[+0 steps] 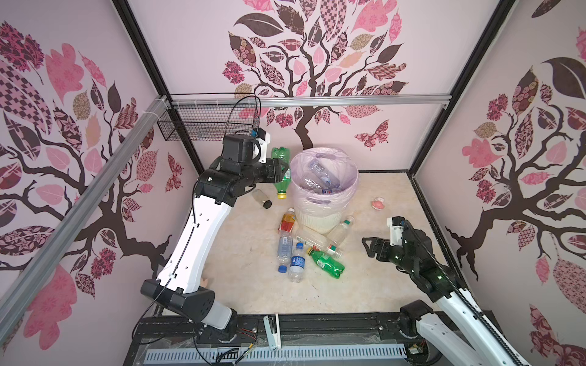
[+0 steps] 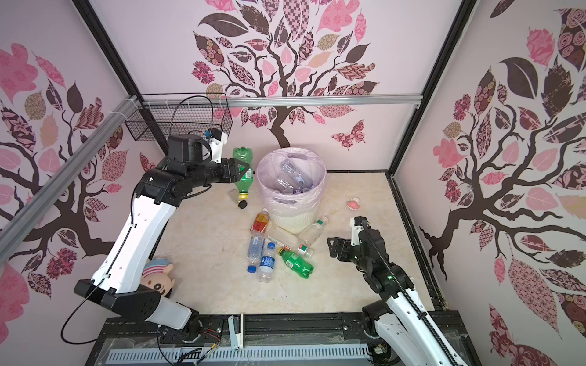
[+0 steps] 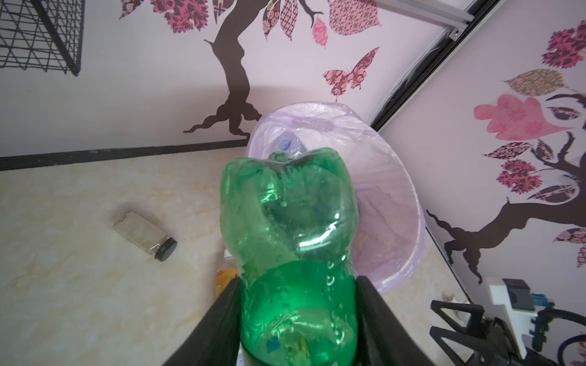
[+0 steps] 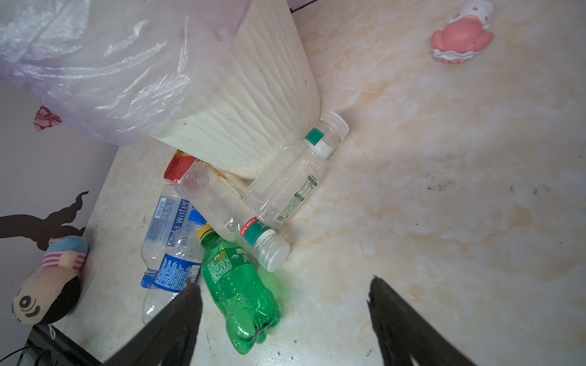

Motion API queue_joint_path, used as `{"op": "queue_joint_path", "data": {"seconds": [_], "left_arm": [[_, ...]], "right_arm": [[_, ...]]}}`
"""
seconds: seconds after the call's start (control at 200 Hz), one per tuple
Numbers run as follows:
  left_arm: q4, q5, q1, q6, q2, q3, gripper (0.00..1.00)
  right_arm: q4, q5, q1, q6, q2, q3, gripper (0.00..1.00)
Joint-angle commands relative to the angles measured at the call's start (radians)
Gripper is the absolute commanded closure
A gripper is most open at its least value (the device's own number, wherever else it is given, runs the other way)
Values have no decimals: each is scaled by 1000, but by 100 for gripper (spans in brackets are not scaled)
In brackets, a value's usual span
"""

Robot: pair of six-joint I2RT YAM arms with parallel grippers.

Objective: Throw the plastic bottles in the bin
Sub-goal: Throw the plastic bottle into the trash bin.

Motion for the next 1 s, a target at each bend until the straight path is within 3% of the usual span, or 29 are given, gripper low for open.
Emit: {"op": "queue_joint_path", "data": {"seconds": [0.0,0.385,0.996], "left_arm": [[80,75,-1,-56,38,59,47],[207,118,-2,-131,175,132,47],[333,90,-24,-188,264,112,45]], "right_arm": [[-18,-16,4,5,-13,9,15],[-43,-21,3,8,-34,19,15],[-64,-27,3,16,-48,29,15]]}}
